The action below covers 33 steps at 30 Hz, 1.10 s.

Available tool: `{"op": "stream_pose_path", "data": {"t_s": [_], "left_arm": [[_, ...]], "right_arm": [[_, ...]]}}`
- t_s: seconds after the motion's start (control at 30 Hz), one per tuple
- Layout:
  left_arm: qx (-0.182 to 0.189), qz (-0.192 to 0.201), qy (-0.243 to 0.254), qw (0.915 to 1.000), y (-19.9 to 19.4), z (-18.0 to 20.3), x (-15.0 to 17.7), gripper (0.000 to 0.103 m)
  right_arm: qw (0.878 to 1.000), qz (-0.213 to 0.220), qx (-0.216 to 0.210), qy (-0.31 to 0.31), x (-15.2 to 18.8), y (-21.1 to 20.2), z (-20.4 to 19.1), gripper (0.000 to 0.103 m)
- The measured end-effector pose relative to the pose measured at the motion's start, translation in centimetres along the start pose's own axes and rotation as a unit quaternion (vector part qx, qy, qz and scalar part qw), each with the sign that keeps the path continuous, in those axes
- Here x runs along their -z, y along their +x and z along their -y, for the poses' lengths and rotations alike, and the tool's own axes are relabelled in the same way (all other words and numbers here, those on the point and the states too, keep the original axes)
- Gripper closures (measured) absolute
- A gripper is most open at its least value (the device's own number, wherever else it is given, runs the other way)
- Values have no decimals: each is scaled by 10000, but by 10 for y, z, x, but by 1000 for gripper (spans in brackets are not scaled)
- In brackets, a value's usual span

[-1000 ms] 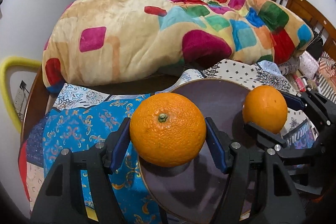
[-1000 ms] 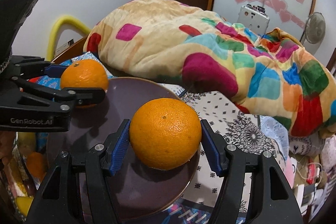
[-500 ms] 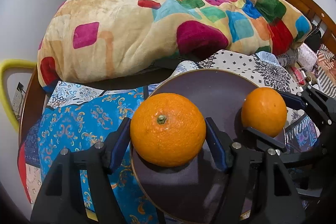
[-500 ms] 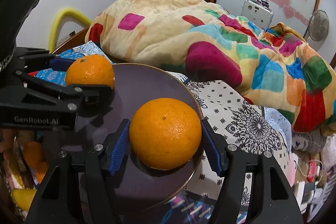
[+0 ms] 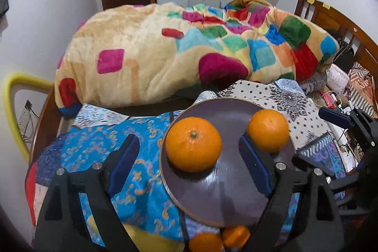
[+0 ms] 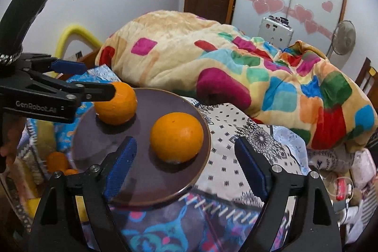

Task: Organize fruits
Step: 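Open both tools to release the oranges and withdraw from the plate, then close the left tool on a pomelo segment while the right tool closes on another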

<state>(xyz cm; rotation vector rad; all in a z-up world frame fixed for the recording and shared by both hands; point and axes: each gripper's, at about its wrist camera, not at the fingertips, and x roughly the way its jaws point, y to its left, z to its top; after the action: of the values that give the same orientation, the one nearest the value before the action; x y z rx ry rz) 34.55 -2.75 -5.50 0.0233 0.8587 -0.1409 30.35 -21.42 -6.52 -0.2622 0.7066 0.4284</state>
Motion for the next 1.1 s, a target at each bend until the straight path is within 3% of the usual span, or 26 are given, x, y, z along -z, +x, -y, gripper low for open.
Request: {"op": "stream_pose_path", "data": {"t_s": [0.3, 0.63, 1.1], "left_arm": [[-282, 512, 237, 9980, -79, -6, 44, 10], [-463, 413, 116, 9980, -122, -26, 119, 10], [-767, -347, 155, 9963, -95, -53, 208, 9]], "right_arm": [[9987, 498, -97, 36, 10, -64, -26, 20], [9975, 662, -191, -183, 48, -106, -69, 20], [9983, -170, -493, -243, 124, -72, -101, 19]]}}
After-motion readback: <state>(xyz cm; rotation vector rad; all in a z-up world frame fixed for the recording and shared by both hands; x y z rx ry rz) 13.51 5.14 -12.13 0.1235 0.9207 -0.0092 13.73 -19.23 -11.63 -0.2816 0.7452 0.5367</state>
